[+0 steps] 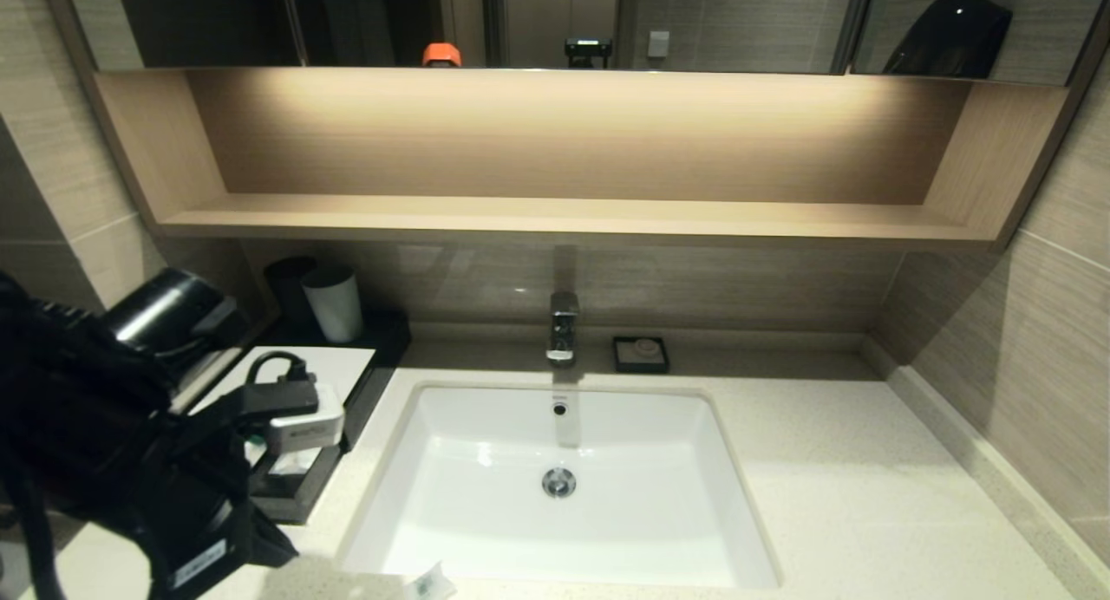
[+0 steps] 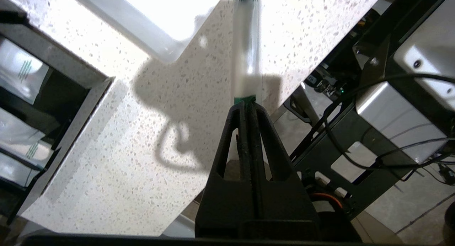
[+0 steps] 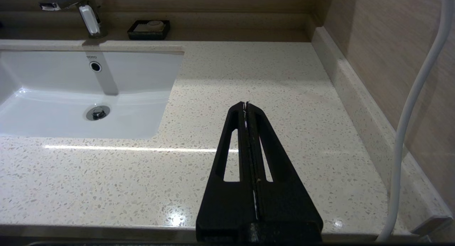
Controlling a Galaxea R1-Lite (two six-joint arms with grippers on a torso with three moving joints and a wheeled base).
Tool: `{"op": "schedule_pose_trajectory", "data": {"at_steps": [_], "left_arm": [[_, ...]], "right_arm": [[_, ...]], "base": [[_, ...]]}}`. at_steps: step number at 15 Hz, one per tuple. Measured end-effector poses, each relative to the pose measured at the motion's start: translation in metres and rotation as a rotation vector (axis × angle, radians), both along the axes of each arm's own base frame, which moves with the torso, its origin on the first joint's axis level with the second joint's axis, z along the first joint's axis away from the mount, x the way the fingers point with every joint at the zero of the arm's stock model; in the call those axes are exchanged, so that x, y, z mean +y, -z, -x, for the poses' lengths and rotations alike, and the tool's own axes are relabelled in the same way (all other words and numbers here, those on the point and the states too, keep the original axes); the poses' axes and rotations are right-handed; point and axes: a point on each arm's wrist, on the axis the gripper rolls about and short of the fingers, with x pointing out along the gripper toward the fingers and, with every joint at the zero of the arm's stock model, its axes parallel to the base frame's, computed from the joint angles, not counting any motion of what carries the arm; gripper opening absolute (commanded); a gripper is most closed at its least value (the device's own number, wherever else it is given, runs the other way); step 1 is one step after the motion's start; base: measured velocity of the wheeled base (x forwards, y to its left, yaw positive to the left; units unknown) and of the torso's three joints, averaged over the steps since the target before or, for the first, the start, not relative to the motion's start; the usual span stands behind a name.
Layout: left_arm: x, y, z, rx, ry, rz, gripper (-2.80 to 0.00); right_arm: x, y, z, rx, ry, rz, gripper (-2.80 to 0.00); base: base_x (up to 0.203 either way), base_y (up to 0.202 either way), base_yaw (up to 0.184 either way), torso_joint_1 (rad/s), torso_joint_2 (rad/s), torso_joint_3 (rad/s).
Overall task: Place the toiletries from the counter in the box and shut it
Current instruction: Pick up the bathroom toiletry
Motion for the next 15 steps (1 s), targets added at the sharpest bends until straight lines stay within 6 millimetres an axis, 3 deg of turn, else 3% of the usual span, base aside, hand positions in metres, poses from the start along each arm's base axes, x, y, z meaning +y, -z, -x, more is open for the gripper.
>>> {"op": "schedule_pose_trajectory", "data": {"at_steps": [7,15], "left_arm": [[-0.038,0.015,-0.037,0.056,0.047,-0.02,-2.8],[-0.052,0.026,-0.058,0.068,0.062,-0.052,-2.8]], "right_arm": [[0.0,0.0,0.0,0.0,0.0,0.0,-2.8],[0.0,0.0,0.0,0.0,0.0,0.0,-2.8]], "base": [[0.0,0.0,0.0,0.0,0.0,0.0],[0.0,0.0,0.0,0.0,0.0,0.0]]}}
